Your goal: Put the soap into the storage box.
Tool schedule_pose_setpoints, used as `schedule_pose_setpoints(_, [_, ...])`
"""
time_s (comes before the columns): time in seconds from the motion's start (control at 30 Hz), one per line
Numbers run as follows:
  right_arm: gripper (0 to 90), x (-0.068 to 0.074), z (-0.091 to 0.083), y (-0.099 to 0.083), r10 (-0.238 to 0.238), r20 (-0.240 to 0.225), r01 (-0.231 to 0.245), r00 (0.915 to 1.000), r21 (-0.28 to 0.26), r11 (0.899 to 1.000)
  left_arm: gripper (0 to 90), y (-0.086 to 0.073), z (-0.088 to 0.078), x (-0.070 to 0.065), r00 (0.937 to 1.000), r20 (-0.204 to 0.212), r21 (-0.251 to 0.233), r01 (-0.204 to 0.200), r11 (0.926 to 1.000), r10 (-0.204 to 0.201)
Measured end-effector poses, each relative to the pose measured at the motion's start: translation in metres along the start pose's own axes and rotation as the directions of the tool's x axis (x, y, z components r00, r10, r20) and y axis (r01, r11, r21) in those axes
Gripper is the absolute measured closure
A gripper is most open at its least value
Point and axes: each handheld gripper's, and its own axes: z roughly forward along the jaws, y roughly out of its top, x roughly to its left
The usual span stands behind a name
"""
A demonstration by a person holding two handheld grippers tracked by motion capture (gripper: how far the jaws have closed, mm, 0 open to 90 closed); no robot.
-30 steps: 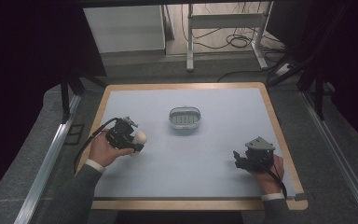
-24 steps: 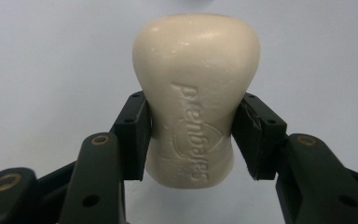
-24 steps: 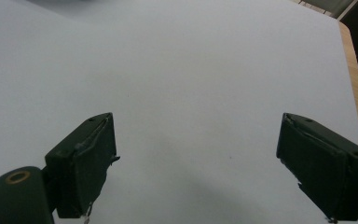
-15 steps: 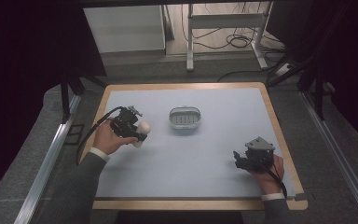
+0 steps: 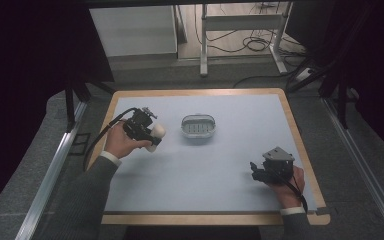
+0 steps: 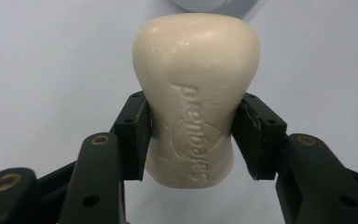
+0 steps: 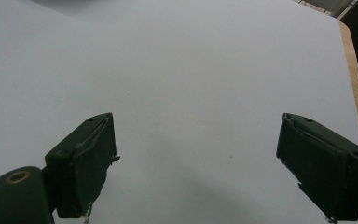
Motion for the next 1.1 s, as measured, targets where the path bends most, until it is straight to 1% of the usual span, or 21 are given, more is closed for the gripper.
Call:
schedule_pose_setpoints(0.07, [11.6,0.0,0.0,0.0,-0.001,0.0,0.001,1.0,-0.001,1.0,49.9,0.003,0.001,0.0,1.0,-0.001,-0.003,0.0,1.0,0.0])
schedule_pose_setpoints(0.17, [11.6,0.0,0.001,0.0,0.0,0.001,0.0,1.0,0.001,1.0,49.9,0.007,0.001,0.002,0.9998,-0.007,0.003,-0.019,0.9998,0.019])
schedule_pose_setpoints(0.2, [11.6,0.0,0.001,0.0,0.0,-0.001,0.0,1.0,0.004,1.0,49.9,0.009,0.001,0.002,0.9996,-0.007,-0.003,-0.027,0.9996,0.027])
schedule_pose_setpoints(0.3, [11.6,0.0,0.001,0.0,-0.002,0.001,0.002,1.0,0.002,1.0,49.9,0.014,0.0,0.004,0.9995,0.004,-0.018,-0.031,0.9994,0.031])
schedule_pose_setpoints(0.37, [11.6,0.001,0.0,0.0,-0.001,0.001,0.001,1.0,0.0,1.0,49.9,0.019,0.001,0.006,0.9992,-0.003,-0.016,-0.04,0.999,0.04])
schedule_pose_setpoints(0.4, [11.6,0.002,0.0,0.0,-0.002,0.002,0.002,1.0,-0.001,1.0,49.9,0.021,0.001,0.007,0.9985,-0.004,-0.01,-0.054,0.9985,0.054])
schedule_pose_setpoints(0.47, [11.6,0.002,0.001,0.0,-0.004,0.001,0.004,1.0,0.002,1.0,49.9,0.027,0.001,0.008,0.9981,-0.015,-0.013,-0.06,0.9981,0.06])
schedule_pose_setpoints(0.57, [11.6,0.002,0.002,0.0,-0.008,0.003,0.008,1.0,0.005,1.0,49.9,0.035,0.002,0.009,0.9971,-0.015,-0.003,-0.074,0.9972,0.074])
schedule_pose_setpoints(0.67, [11.6,0.002,0.002,0.0,-0.007,0.007,0.007,1.0,0.0,1.0,49.9,0.045,0.003,0.01,0.9944,-0.02,0.008,-0.104,0.9946,0.104])
schedule_pose_setpoints(0.83, [11.6,0.001,0.001,0.0,-0.006,0.008,0.006,0.9999,0.0,1.0,49.8,0.057,0.004,0.011,0.9929,-0.021,-0.004,-0.117,0.9931,0.117])
schedule_pose_setpoints(1.03, [11.6,0.001,0.001,-0.001,-0.005,0.011,0.005,0.9999,-0.001,1.0,49.9,0.069,0.01,0.008,0.989,-0.014,0.005,-0.147,0.9891,0.147])
schedule_pose_setpoints(1.1, [11.6,0.001,0.001,-0.001,-0.006,0.01,0.006,0.9999,0.0,1.0,49.9,0.074,0.013,0.006,0.9862,-0.019,0.01,-0.164,0.9864,0.165])
